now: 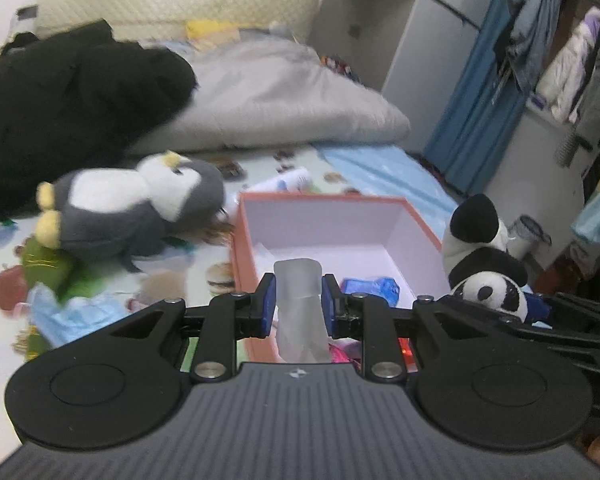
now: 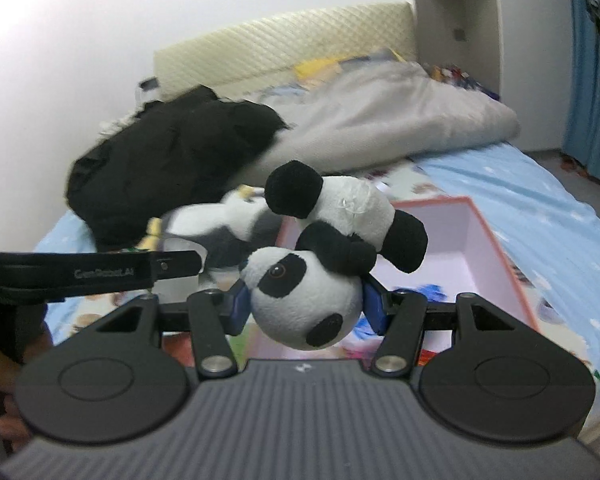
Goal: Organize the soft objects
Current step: 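Open both tools to drop the clear item and panda into the box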
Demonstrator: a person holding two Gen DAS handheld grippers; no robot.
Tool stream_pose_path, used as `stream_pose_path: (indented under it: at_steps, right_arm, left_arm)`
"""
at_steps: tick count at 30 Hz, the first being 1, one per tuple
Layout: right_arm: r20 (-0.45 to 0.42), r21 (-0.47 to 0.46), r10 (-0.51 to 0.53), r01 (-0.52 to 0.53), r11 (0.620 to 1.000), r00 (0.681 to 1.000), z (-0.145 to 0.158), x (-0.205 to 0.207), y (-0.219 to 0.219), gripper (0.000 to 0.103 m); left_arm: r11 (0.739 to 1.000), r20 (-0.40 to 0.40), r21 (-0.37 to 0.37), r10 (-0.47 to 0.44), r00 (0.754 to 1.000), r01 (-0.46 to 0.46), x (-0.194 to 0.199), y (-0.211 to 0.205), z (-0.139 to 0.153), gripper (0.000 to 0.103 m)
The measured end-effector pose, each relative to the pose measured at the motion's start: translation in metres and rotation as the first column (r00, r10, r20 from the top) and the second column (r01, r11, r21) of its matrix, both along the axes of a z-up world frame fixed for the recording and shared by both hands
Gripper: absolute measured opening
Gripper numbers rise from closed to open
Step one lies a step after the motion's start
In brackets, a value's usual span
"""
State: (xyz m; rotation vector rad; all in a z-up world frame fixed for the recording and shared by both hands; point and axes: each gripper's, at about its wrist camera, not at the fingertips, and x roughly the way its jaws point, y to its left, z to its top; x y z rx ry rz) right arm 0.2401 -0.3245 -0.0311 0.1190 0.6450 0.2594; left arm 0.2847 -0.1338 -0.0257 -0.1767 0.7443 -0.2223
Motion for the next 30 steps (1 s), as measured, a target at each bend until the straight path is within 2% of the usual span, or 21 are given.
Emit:
stream_pose_path:
  at_steps: [7,13,14,15,17,18,20,30]
  right_arm:
    - [-0.111,-0.027,-0.072,0.07,0.997,0.991,-0.043,0.037,-0.04,0.059]
    - [-0.239,-0.058,-0.126,0.115,0.992,0.963,-0.081,0.066,-0.061,0.06]
    - [-0.25,-0.06,-0.133,0.121,0.991,0.959,-0.084,0.068,-0.063,0.06]
    - [-0.257,-0.059,-0.136,0.125,0.99,0.957,-0.087,0.071,-0.065,0.064]
    - [-0.255,-0.058,-0.135,0.124,0.991,0.958,-0.087,0.07,-0.066,0.076]
    - [-0.245,-0.054,-0.129,0.12,0.991,0.961,-0.085,0.068,-0.065,0.078]
    - [-0.228,-0.046,-0.122,0.115,0.992,0.966,-0.079,0.065,-0.064,0.078]
    - [-0.12,0.009,-0.122,0.124,0.992,0.985,-0.033,0.029,-0.053,0.078]
  left_arm:
    - [0.997,-0.118,0.032,-0.061,0.991,0.065,0.053,-0.042,-0.047,0.028]
    - [0.992,-0.2,0.063,-0.091,0.976,0.106,0.086,-0.069,-0.072,0.029]
    - [0.991,-0.206,0.071,-0.099,0.974,0.115,0.09,-0.072,-0.074,0.037]
    - [0.989,-0.213,0.082,-0.103,0.972,0.122,0.091,-0.075,-0.076,0.04]
    - [0.985,-0.214,0.108,-0.106,0.971,0.131,0.092,-0.078,-0.077,0.042]
    - [0.985,-0.215,0.111,-0.108,0.971,0.134,0.092,-0.079,-0.076,0.043]
    - [0.987,-0.208,0.103,-0.103,0.973,0.126,0.09,-0.077,-0.072,0.046]
    - [0.99,-0.098,0.098,-0.091,0.991,0.101,0.047,-0.056,-0.023,0.047]
